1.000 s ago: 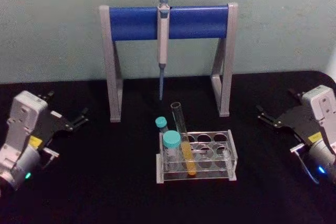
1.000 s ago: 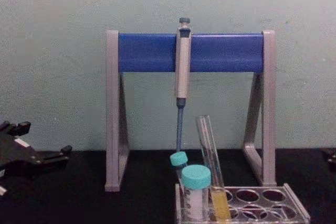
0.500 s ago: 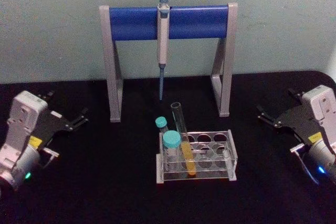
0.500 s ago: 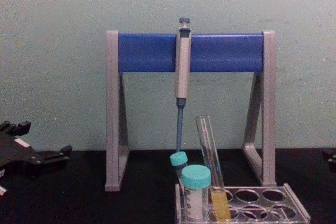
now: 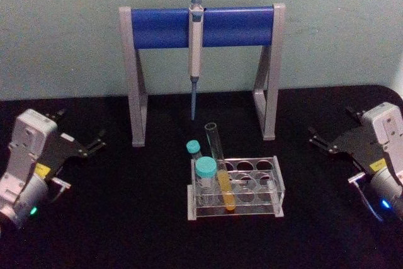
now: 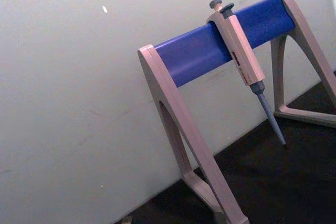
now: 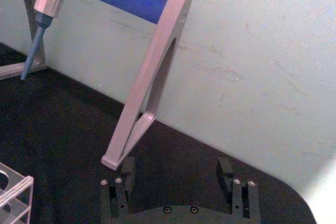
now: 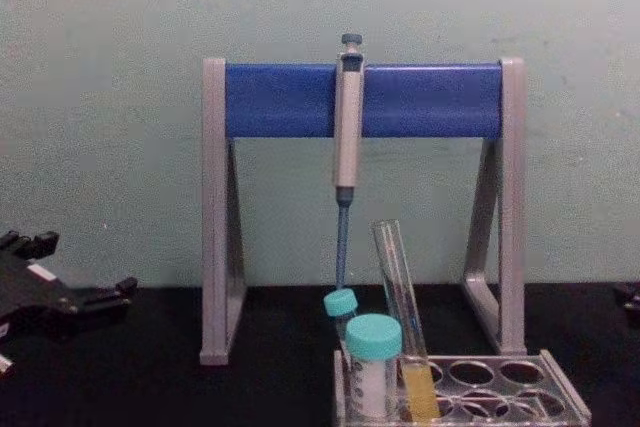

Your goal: Pick up the test tube from the test tube rack, shake it, then place it back into the test tube rack.

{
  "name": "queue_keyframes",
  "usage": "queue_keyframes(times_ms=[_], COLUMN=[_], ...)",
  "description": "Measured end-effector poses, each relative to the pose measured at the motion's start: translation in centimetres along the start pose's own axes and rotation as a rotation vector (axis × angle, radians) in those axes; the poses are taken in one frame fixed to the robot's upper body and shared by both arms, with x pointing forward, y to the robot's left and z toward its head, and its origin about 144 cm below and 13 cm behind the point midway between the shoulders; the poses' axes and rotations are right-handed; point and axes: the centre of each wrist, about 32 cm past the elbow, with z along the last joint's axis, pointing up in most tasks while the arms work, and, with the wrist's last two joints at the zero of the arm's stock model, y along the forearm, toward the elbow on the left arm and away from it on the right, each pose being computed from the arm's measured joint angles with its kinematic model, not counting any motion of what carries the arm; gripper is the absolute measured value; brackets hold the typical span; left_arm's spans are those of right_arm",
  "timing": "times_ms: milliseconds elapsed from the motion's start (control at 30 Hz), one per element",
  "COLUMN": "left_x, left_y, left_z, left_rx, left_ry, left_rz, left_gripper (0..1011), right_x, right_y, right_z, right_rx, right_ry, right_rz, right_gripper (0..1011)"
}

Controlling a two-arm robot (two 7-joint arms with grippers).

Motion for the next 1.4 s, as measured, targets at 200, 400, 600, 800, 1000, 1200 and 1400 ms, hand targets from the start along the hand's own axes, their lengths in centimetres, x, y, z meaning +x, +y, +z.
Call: queue_keyframes(times_ms=[200, 400, 600, 800, 1000, 1200, 1400], left_x=[0.0, 0.0, 0.0, 0.0, 0.0, 0.0, 0.0], left_y=[0.0, 0.0, 0.0, 0.0, 0.0, 0.0, 0.0], left_z=[0.0, 0.0, 0.0, 0.0, 0.0, 0.0, 0.0], left_rx=[0.0, 0.0, 0.0, 0.0, 0.0, 0.0, 0.0], left_ry=[0.0, 0.0, 0.0, 0.0, 0.0, 0.0, 0.0], left_rz=[0.0, 0.0, 0.0, 0.0, 0.0, 0.0, 0.0], left_gripper=[1001, 1001, 1001, 1001, 1001, 1001, 1001], right_x=[0.0, 0.0, 0.0, 0.0, 0.0, -0.08, -0.36], right_y=[0.0, 0.0, 0.0, 0.0, 0.0, -0.17, -0.57], right_z=[0.0, 0.0, 0.0, 0.0, 0.0, 0.09, 0.74], right_rx=[0.0, 0.0, 0.0, 0.0, 0.0, 0.007, 0.037], right_ry=[0.0, 0.0, 0.0, 0.0, 0.0, 0.009, 0.047], right_rz=[0.0, 0.0, 0.0, 0.0, 0.0, 0.015, 0.064], right_gripper=[1000, 1000, 1000, 1000, 1000, 1000, 1000])
